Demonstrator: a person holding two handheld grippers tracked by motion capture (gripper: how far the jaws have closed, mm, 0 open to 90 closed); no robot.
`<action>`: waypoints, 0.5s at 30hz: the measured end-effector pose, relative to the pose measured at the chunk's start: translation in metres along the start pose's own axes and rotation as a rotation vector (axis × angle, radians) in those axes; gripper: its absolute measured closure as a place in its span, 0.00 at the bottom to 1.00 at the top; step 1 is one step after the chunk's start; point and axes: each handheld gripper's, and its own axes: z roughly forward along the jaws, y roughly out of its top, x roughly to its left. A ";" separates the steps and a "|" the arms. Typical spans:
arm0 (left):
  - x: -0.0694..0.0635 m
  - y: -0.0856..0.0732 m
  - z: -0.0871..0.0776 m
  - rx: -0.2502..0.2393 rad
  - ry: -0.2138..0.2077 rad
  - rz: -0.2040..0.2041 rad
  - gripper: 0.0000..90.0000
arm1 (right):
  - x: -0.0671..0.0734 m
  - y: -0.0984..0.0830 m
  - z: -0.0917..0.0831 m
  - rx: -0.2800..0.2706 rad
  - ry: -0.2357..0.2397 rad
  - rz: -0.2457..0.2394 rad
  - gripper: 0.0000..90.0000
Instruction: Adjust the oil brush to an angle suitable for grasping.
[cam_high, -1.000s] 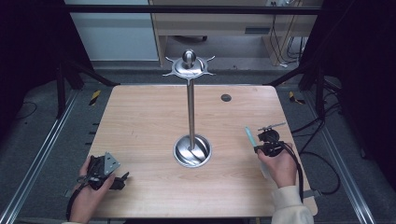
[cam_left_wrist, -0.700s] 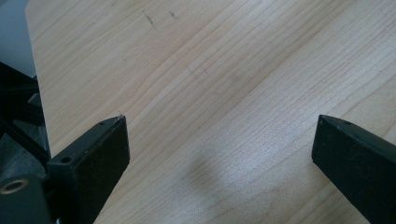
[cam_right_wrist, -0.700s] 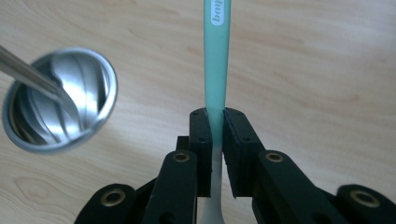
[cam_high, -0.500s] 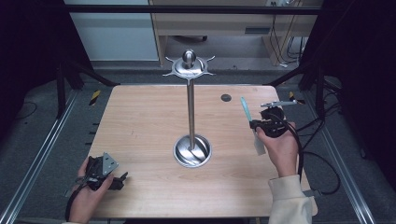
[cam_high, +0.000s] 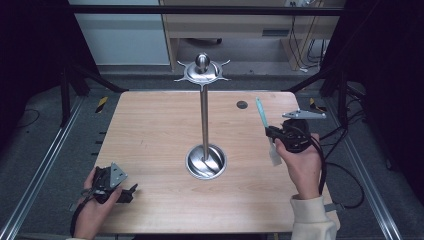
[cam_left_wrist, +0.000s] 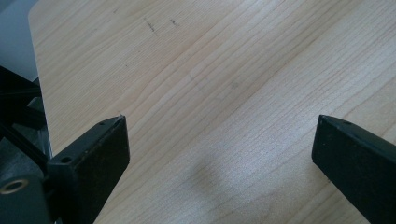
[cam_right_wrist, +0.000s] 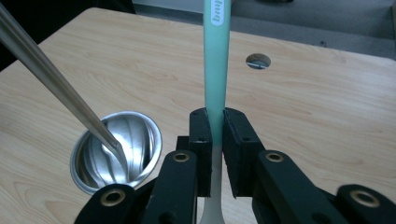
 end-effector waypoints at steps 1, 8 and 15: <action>0.000 0.000 0.000 -0.001 0.000 0.000 0.04 | 0.000 0.000 0.000 0.000 0.000 0.000 0.92; 0.000 0.000 0.000 0.001 -0.001 0.002 0.04 | 0.008 0.007 -0.013 -0.075 0.035 -0.021 0.92; 0.000 0.000 0.000 0.000 -0.001 0.002 0.04 | 0.015 0.012 -0.022 -0.112 0.051 -0.040 0.92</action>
